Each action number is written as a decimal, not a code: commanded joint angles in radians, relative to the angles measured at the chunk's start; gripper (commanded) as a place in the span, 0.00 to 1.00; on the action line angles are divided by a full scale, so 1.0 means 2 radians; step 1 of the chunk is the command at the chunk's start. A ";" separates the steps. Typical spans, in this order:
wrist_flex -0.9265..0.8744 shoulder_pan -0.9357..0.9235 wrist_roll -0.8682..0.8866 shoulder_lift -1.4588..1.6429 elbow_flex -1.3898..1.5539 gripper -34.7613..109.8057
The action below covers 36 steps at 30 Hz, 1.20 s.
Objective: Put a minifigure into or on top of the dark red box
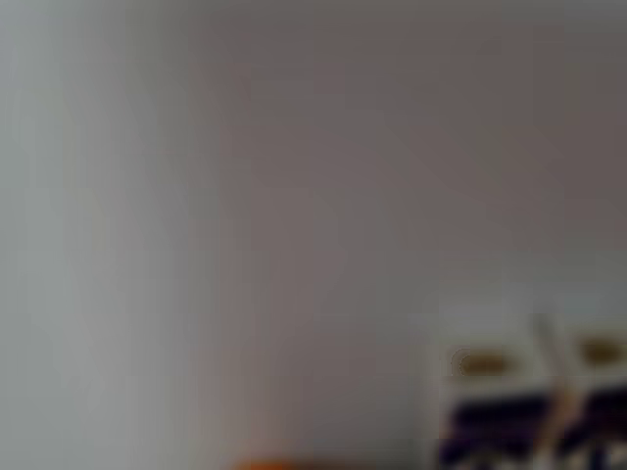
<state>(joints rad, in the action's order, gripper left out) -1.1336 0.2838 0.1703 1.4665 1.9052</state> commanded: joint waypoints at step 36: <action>-0.043 -0.013 0.002 0.002 -0.038 0.24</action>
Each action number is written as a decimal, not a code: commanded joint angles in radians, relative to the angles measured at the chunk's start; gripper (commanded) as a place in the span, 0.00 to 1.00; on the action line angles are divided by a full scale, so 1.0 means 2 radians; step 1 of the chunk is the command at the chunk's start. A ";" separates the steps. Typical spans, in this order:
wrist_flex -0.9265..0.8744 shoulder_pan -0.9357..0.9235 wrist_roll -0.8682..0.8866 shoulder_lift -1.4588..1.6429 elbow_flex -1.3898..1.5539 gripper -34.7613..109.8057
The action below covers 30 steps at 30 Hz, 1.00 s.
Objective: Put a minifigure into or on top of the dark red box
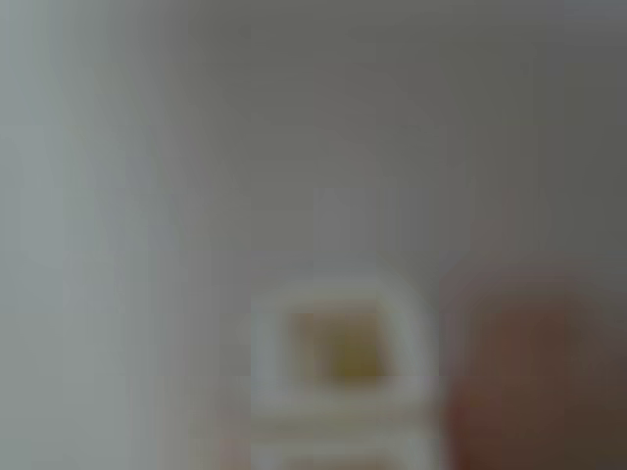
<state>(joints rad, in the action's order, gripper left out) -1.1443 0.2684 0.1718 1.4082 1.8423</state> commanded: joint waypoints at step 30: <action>-0.202 -0.471 -0.156 -0.029 -0.377 0.24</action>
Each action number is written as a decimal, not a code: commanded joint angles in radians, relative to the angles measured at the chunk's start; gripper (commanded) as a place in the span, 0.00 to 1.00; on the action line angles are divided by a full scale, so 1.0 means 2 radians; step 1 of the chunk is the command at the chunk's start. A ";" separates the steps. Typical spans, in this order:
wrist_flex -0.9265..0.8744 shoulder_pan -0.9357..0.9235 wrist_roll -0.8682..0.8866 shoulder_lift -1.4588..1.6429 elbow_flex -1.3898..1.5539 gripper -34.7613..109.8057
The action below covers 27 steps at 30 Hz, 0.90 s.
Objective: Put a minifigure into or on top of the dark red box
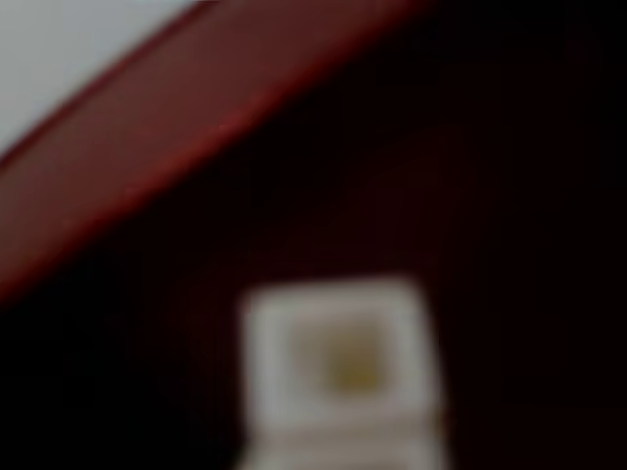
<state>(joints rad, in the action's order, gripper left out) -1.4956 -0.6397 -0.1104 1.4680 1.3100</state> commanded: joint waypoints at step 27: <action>0.110 0.373 -0.019 0.305 0.321 0.36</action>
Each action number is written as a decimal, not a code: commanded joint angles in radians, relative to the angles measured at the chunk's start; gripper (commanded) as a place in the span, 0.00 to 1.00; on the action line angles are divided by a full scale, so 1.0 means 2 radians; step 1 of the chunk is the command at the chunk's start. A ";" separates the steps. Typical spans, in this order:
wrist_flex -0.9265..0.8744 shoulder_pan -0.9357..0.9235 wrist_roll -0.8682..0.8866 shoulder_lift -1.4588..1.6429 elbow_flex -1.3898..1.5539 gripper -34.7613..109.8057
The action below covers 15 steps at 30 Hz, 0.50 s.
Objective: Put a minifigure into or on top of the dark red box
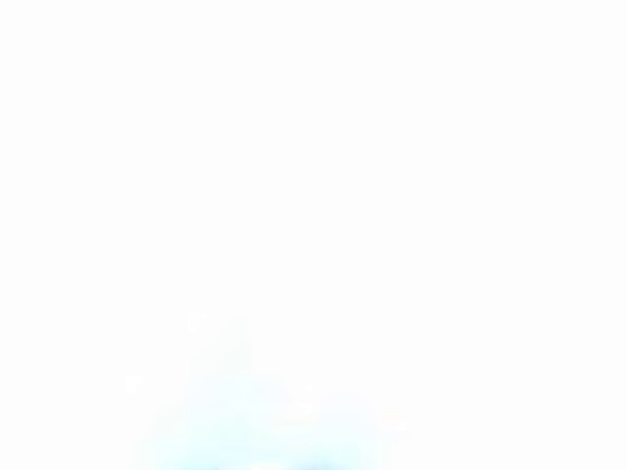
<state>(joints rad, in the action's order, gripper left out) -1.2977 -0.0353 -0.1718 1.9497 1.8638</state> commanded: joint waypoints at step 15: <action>0.112 0.288 0.084 0.360 0.410 0.27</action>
<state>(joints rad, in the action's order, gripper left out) -1.0999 0.5154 -0.0092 2.4728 2.5341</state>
